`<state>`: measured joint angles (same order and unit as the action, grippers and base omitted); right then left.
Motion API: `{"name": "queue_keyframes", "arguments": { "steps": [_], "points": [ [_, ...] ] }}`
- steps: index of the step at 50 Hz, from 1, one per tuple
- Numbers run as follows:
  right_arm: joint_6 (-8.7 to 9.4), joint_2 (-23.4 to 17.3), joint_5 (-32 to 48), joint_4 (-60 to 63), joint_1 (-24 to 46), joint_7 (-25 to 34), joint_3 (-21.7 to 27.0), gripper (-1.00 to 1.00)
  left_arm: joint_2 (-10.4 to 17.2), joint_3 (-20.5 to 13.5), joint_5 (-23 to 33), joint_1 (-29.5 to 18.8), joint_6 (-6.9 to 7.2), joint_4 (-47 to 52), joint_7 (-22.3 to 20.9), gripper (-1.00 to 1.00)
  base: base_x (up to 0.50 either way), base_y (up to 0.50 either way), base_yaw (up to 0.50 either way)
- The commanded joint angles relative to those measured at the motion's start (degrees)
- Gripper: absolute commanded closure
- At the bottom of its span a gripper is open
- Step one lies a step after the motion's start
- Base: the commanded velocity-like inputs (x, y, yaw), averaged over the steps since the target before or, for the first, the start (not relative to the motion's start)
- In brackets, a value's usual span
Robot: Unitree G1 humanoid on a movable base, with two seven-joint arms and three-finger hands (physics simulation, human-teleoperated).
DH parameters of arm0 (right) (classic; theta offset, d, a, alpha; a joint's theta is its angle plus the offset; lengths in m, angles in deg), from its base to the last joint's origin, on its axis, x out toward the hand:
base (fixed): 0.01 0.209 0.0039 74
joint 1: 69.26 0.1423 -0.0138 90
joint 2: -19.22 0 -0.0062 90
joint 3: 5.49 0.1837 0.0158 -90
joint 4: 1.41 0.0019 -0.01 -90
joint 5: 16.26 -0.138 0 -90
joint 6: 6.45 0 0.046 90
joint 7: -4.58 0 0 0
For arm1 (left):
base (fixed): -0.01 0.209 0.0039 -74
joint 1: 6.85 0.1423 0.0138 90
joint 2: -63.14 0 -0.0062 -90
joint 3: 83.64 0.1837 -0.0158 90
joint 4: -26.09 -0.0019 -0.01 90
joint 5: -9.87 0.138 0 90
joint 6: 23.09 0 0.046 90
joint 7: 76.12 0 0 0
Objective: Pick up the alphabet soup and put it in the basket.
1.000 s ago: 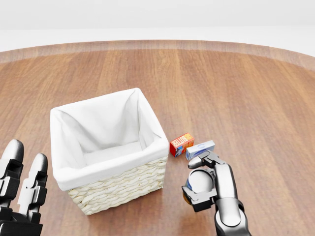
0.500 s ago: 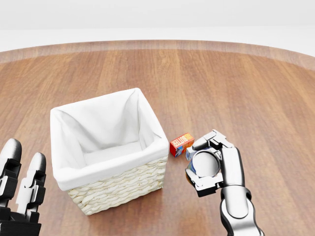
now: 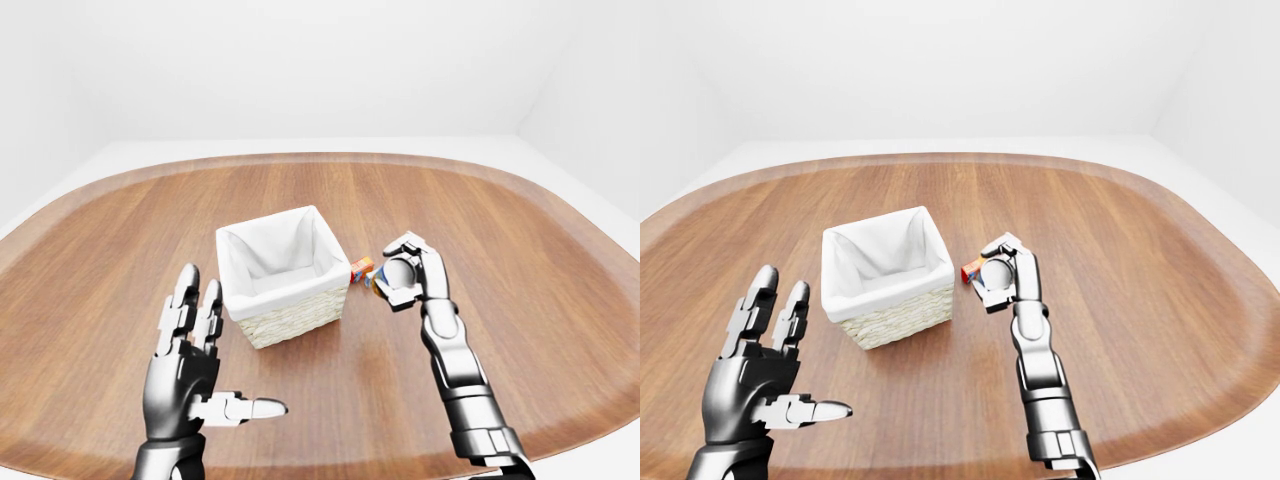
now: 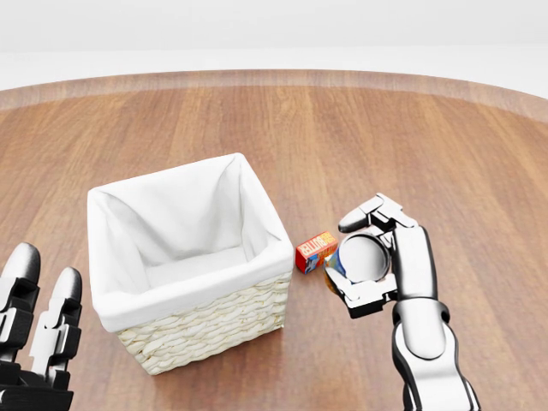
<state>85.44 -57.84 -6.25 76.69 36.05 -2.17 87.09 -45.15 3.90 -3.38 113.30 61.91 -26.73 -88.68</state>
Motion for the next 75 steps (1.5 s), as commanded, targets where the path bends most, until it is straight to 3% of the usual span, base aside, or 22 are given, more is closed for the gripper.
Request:
{"name": "queue_keyframes", "arguments": {
  "steps": [1, 33, 61, 75],
  "points": [
    [3.10, 0.26, -2.28, 7.32, 0.47, 2.08, -0.30, 1.00, 0.09, 0.22, -0.02, 0.37, 0.00, 0.18, -0.02, -1.00, 0.00, 0.00, 0.00],
    [3.10, 2.09, -0.15, 17.16, 6.75, 1.96, -2.68, 1.00, -0.08, -0.40, -0.94, 0.76, 0.00, 0.54, -0.95, -1.00, 0.00, 0.00, 0.00],
    [3.10, 8.09, 5.67, 2.34, 16.09, -1.45, -7.31, 1.00, -0.18, -0.37, -1.13, 1.26, 0.00, 0.76, -1.47, -1.00, 0.00, 0.00, 0.00],
    [3.10, 11.65, 8.18, 1.00, 17.63, -2.37, -9.69, 1.00, -0.35, -0.64, -1.73, 1.69, 0.00, 1.33, -2.26, -1.00, 0.00, 0.00, 0.00]
  ]
}}
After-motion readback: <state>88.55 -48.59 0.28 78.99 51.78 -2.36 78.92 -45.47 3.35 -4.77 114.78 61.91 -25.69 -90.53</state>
